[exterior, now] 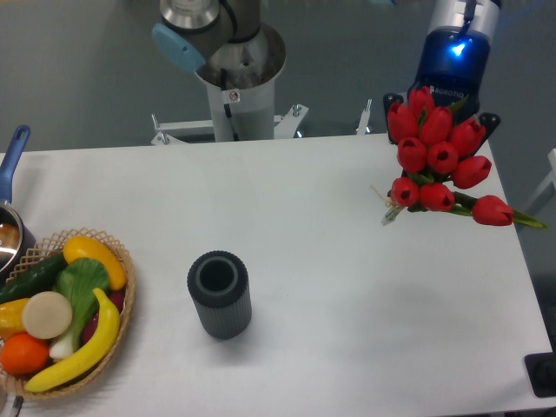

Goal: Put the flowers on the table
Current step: 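Carry the red tulip bouquet with the gripper toward the table center, then lower the held tulips stems-first onto the white table surface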

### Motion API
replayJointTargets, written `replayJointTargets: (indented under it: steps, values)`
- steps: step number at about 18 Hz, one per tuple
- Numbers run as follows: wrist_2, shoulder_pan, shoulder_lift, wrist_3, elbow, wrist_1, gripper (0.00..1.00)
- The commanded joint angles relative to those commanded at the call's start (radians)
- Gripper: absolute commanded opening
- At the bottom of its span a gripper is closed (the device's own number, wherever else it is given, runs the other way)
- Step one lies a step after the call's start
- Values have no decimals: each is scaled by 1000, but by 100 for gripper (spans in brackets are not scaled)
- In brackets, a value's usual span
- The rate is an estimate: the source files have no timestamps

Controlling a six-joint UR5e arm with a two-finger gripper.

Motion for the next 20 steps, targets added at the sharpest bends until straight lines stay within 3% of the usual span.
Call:
replayJointTargets:
  steps: [4,9,14,20]
  values:
    - [126,-18,24,6,-25,-2,44]
    - [348,-106,17,45,-46,0,44]
    - [538,-185,-24,87,-63,0,44]
    - [712,-232,-80,161,-77,-2,44]
